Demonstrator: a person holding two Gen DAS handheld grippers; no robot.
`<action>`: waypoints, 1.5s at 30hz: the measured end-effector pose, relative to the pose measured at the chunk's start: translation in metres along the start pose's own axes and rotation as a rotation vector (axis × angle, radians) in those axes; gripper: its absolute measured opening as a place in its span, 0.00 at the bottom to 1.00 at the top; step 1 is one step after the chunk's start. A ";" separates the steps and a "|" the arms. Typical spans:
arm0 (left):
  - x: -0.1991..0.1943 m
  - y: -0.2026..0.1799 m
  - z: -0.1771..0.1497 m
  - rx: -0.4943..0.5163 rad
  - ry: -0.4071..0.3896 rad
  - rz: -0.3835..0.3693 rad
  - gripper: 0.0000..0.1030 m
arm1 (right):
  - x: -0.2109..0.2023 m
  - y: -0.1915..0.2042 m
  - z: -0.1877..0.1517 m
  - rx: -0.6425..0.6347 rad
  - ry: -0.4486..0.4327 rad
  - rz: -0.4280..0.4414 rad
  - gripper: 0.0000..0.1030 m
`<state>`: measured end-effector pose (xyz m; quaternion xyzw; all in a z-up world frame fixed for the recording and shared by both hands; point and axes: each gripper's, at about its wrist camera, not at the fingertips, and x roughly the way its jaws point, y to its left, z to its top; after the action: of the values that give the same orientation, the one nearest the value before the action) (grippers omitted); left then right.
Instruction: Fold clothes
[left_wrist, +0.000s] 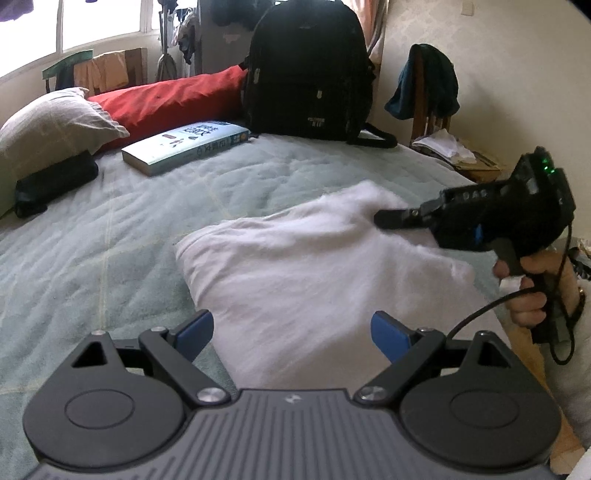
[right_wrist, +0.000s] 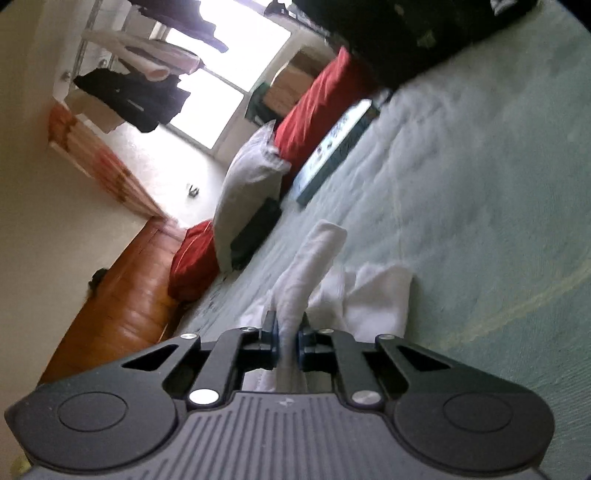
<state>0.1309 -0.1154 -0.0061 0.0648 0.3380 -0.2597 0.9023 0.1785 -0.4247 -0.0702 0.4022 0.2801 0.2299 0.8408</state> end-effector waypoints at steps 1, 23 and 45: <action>0.001 0.000 -0.001 0.001 0.001 0.000 0.90 | -0.002 0.001 0.001 -0.007 -0.011 -0.013 0.12; -0.038 -0.033 -0.046 0.289 0.047 -0.038 0.90 | -0.111 0.002 -0.074 0.073 -0.079 -0.225 0.71; -0.046 -0.046 -0.097 0.567 -0.033 0.279 0.93 | -0.118 0.072 -0.104 -0.178 -0.072 -0.371 0.84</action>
<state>0.0219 -0.1069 -0.0480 0.3555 0.2250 -0.2182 0.8806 0.0112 -0.3986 -0.0323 0.2757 0.2977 0.0805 0.9104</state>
